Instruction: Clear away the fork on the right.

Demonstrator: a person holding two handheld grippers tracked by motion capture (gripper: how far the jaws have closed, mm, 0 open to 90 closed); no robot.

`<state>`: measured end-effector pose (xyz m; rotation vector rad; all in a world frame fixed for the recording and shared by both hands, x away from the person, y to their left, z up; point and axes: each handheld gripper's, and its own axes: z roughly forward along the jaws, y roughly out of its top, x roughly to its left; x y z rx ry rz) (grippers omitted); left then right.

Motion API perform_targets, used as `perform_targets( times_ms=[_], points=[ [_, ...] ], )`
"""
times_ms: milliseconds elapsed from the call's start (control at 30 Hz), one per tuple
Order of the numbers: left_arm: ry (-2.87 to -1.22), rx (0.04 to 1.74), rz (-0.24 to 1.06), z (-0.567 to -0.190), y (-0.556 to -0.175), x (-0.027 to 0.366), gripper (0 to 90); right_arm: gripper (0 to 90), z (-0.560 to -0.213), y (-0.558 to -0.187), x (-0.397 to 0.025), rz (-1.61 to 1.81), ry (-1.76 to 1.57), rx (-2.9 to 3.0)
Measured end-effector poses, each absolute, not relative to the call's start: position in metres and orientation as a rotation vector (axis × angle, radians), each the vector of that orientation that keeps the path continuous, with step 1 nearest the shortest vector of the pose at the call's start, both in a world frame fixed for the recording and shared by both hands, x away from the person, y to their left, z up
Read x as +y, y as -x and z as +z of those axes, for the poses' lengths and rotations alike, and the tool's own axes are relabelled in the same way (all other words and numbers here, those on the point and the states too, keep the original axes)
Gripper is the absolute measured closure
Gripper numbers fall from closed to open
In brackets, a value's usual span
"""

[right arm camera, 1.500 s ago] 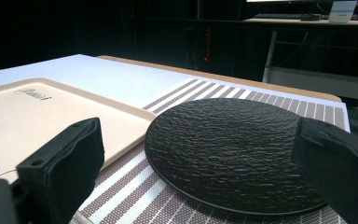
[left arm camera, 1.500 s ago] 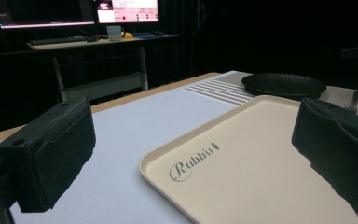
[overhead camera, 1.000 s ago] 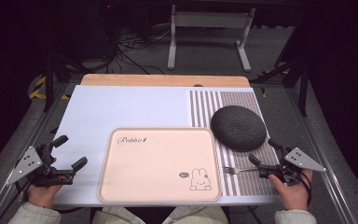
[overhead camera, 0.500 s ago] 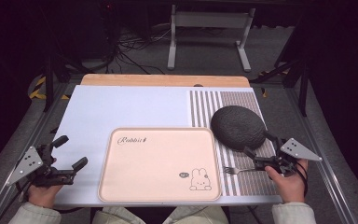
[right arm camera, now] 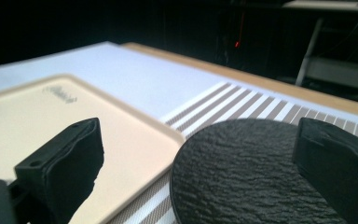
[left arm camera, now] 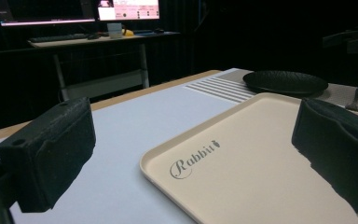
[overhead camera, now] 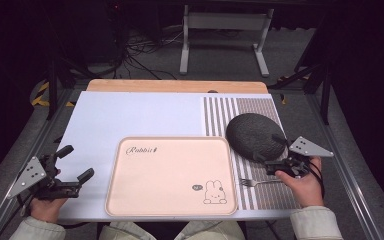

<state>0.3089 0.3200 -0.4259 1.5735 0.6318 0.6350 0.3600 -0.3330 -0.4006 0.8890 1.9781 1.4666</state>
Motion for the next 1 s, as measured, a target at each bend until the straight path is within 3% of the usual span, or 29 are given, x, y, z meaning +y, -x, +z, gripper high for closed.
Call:
perform_targets(
  times_ms=[567,1000],
  points=[
    [-1.576,0.63,0.635,-0.426,-0.308,0.32,0.3,5.5,-0.365,-0.374,-0.311,0.996,-0.7,2.395],
    [-1.577,0.628,0.636,-0.426,-0.308,0.32,0.3,6.5,-0.356,-0.376,-0.303,0.809,-0.61,2.53]
  ],
)
